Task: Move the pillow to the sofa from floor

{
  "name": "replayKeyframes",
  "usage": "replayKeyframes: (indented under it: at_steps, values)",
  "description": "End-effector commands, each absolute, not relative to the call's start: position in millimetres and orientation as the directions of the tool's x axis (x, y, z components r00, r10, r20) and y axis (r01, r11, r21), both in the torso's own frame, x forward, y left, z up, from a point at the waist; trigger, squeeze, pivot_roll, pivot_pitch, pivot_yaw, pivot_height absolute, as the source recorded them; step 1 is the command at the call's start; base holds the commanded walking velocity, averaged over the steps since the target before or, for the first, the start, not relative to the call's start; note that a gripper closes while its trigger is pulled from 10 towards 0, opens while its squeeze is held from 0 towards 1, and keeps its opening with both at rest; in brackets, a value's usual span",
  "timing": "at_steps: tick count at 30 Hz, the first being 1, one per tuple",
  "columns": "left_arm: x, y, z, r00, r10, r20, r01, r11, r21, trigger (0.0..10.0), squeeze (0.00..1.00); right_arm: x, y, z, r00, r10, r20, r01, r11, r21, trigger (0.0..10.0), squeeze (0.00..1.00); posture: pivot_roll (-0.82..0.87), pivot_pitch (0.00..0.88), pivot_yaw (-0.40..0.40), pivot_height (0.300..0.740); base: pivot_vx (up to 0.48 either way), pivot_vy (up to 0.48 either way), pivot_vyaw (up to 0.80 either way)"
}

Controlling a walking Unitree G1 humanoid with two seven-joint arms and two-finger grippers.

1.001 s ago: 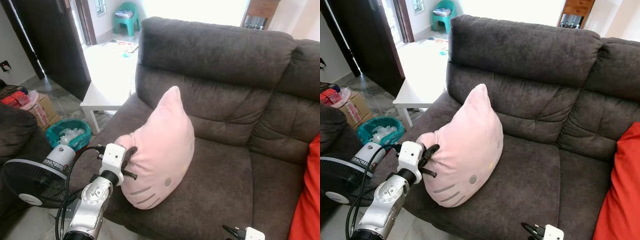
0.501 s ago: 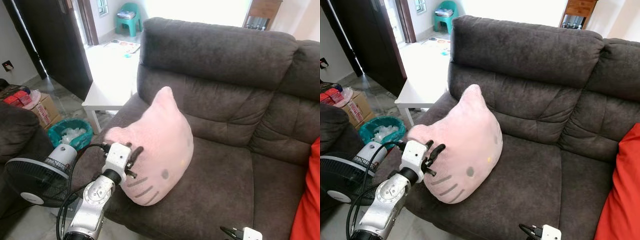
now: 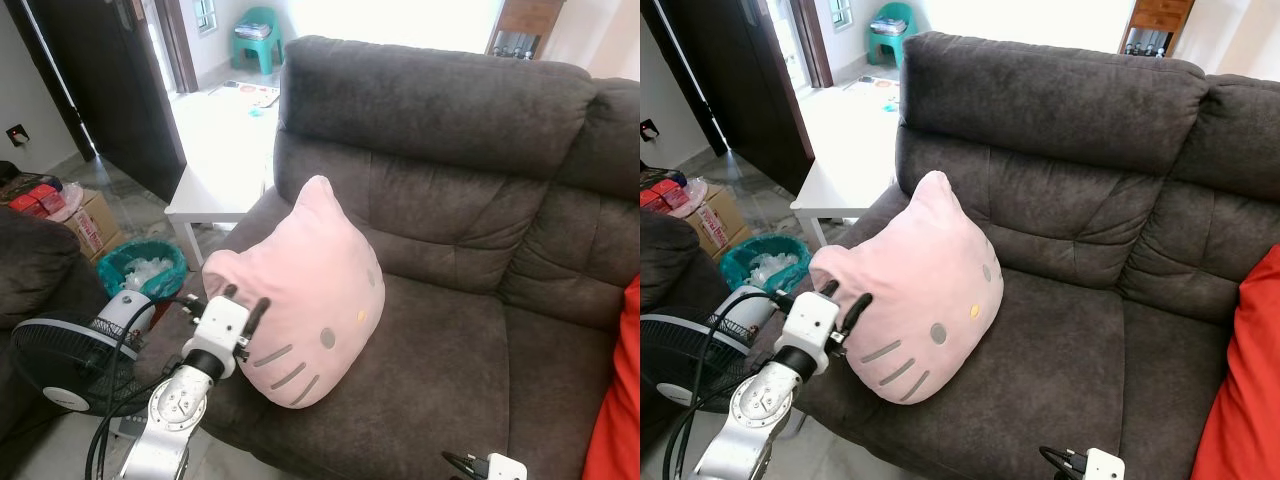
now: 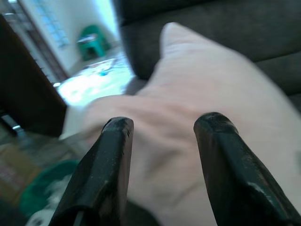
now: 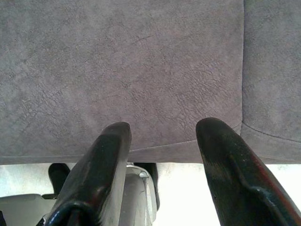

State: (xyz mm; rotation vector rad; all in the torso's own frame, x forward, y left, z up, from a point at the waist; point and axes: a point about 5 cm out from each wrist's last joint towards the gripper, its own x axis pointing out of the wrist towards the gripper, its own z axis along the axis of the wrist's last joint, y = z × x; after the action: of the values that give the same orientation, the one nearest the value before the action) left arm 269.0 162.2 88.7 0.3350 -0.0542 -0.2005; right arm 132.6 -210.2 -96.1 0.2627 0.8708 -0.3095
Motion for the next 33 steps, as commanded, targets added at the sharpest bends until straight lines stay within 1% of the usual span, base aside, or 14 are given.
replayKeyframes:
  at_steps: [1, 2, 4, 5, 6, 8, 9, 14, 20, 24, 26, 30, 32, 33]
  values:
    - [269, 166, 91, 0.984, -0.172, 0.038, 0.148, 0.926, 0.347, 10.0, 0.0, 133, -210, -96, 0.608, -0.163, -0.777, 0.385, 0.917, 0.109, 10.0, 0.0, 0.05, 0.0, -0.005, 0.74, 0.0, 0.0, 0.0]
    - [267, 172, 92, 0.992, -0.113, 0.048, 0.092, 0.943, 0.32, 10.0, 0.0, 133, -209, -96, 0.612, -0.161, -0.774, 0.382, 0.918, 0.11, 10.0, 0.0, 0.04, 0.0, 0.0, 0.74, 0.0, 0.0, 0.0]
    - [263, 179, 91, 0.998, -0.042, 0.052, 0.026, 0.961, 0.276, 10.0, 0.0, 134, -209, -96, 0.616, -0.161, -0.771, 0.381, 0.918, 0.112, 10.0, 0.0, 0.04, 0.0, 0.001, 0.74, 0.0, 0.0, 0.0]
    - [257, 183, 88, 0.999, -0.007, 0.042, -0.004, 0.968, 0.252, 10.0, 0.0, 134, -209, -95, 0.618, -0.161, -0.769, 0.382, 0.917, 0.115, 10.0, 0.0, 0.05, 0.0, 0.0, 0.74, 0.0, 0.0, 0.0]
    - [255, 184, 87, 0.999, -0.001, 0.038, -0.008, 0.969, 0.248, 10.0, 0.0, 134, -208, -96, 0.619, -0.161, -0.769, 0.382, 0.917, 0.116, 10.0, 0.0, 0.05, 0.0, -0.001, 0.74, 0.0, 0.0, 0.0]
    - [249, 183, 82, 1.0, -0.024, 0.02, 0.018, 0.968, 0.251, 10.0, 0.0, 133, -208, -96, 0.621, -0.157, -0.768, 0.376, 0.919, 0.116, 10.0, 0.0, 0.05, 0.0, -0.004, 0.74, 0.0, 0.0, 0.0]
    - [243, 181, 77, 0.999, -0.043, 0.009, 0.039, 0.96, 0.277, 10.0, 0.0, 133, -208, -96, 0.621, -0.155, -0.769, 0.374, 0.92, 0.116, 10.0, 0.0, 0.05, 0.0, -0.005, 0.74, 0.0, 0.0, 0.0]
    - [235, 182, 71, 1.0, -0.017, -0.006, 0.018, 0.962, 0.271, 10.0, 0.0, 130, -210, -96, 0.618, -0.162, -0.769, 0.379, 0.918, 0.112, 10.0, 0.0, 0.05, 0.0, -0.007, 0.74, 0.0, 0.0, 0.0]
    - [239, 175, 68, 0.999, -0.044, -0.017, 0.047, 0.969, 0.243, 10.0, 0.0, 126, -210, -98, 0.609, -0.159, -0.777, 0.379, 0.919, 0.109, 10.0, 0.0, 0.08, 0.0, -0.021, 0.74, 0.0, 0.0, 0.0]
    - [245, 174, 71, 0.999, -0.04, 0.002, 0.039, 0.975, 0.219, 10.0, 0.0, 125, -211, -98, 0.603, -0.151, -0.783, 0.37, 0.923, 0.107, 10.0, 0.0, 0.09, 0.0, -0.026, 0.74, 0.0, 0.0, 0.0]
    - [246, 173, 73, 0.999, -0.043, 0.016, 0.039, 0.979, 0.201, 10.0, 0.0, 127, -210, -97, 0.611, -0.127, -0.781, 0.34, 0.933, 0.115, 10.0, 0.0, 0.09, 0.0, -0.028, 0.74, 0.0, 0.0, 0.0]
    - [246, 172, 73, 0.999, -0.048, 0.017, 0.044, 0.978, 0.203, 10.0, 0.0, 127, -210, -97, 0.616, -0.119, -0.779, 0.334, 0.935, 0.121, 10.0, 0.0, 0.09, 0.0, -0.028, 0.74, 0.0, 0.0, 0.0]
    - [246, 168, 71, 0.998, -0.054, 0.016, 0.05, 0.978, 0.201, 10.0, 0.0, 130, -208, -96, 0.624, -0.078, -0.777, 0.262, 0.958, 0.114, 10.0, 0.0, 0.08, 0.0, -0.023, 0.74, 0.0, 0.0, 0.0]
    - [246, 166, 71, 0.998, -0.059, 0.018, 0.054, 0.979, 0.196, 10.0, 0.0, 130, -208, -96, 0.626, -0.071, -0.777, 0.257, 0.959, 0.12, 10.0, 0.0, 0.08, 0.0, -0.021, 0.74, 0.0, 0.0, 0.0]
